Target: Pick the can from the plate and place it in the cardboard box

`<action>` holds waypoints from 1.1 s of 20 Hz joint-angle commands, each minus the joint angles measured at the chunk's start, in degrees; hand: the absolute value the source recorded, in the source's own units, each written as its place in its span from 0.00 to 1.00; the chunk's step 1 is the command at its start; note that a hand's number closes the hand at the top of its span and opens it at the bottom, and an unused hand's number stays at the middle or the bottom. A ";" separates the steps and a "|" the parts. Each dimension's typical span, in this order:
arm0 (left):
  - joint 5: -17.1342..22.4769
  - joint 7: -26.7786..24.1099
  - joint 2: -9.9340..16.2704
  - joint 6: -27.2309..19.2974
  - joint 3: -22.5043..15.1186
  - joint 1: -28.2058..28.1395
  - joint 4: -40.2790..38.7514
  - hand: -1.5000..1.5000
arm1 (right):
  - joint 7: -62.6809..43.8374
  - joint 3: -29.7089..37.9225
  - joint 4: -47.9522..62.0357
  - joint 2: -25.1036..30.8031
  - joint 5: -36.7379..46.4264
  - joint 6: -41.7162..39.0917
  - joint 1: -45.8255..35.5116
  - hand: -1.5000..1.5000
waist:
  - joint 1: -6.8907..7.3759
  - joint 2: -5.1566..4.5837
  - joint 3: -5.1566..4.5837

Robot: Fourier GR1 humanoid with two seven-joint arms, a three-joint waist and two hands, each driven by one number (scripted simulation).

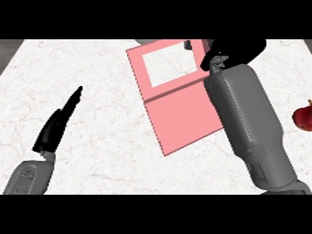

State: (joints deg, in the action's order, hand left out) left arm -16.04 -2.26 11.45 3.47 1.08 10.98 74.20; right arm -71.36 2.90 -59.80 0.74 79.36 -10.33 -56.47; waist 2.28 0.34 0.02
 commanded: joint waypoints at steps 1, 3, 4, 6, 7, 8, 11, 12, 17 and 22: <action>-0.30 -1.56 -0.42 -0.60 0.03 0.22 -1.18 0.50 | -12.97 -2.60 -0.94 -0.70 -10.49 4.76 4.09 0.00 | 0.15 -0.34 -0.02; -0.34 0.13 -0.55 -0.52 -0.16 -0.64 0.24 0.50 | -11.96 -7.19 -2.49 -0.70 -10.73 11.37 6.36 0.00 | -0.12 -0.31 0.00; 0.39 0.69 0.91 0.83 0.72 -0.43 0.34 0.50 | -10.40 -8.29 -3.72 -0.70 -9.54 14.54 8.72 0.00 | -0.40 -0.30 0.01; -0.53 0.02 -0.76 -0.76 -0.19 0.06 -0.27 0.50 | -7.88 -9.95 -7.96 -0.70 -5.65 19.73 9.21 0.00 | -1.01 -0.27 0.01; 0.53 -0.35 0.49 0.53 0.62 -1.09 0.74 0.50 | -4.28 -6.94 -9.05 -0.70 -4.24 21.98 8.26 0.00 | -1.00 -0.30 0.04; 0.10 -1.22 0.52 0.13 0.62 -1.03 -0.29 0.50 | -4.78 -7.41 -10.28 -0.70 -4.18 24.76 7.29 0.00 | -0.50 -0.45 0.03; -0.69 1.21 -0.60 -1.14 -0.23 -0.88 2.52 0.50 | -2.33 -6.50 -13.28 -0.71 -1.72 31.07 8.85 0.00 | -0.63 -0.28 0.11; 0.35 0.05 0.64 0.34 0.71 -1.04 1.45 0.50 | -2.58 -6.98 -14.61 -0.71 -1.96 32.68 8.74 0.00 | -0.54 -0.36 0.06; 0.44 -0.84 0.80 -0.35 1.51 -1.37 1.13 0.50 | -0.03 -1.64 -19.36 -0.71 -2.09 42.88 14.23 0.00 | -1.76 -0.49 0.11; 0.15 0.35 -0.47 -1.05 0.72 -3.14 2.87 0.50 | -0.53 -4.29 -26.22 -0.72 1.55 52.34 22.19 0.00 | -1.91 -0.13 0.07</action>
State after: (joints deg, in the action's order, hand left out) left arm -16.08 -2.73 11.34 2.82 1.56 8.18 76.30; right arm -63.06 -0.80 -82.16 0.28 78.57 29.22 -38.57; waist 0.83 0.15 0.09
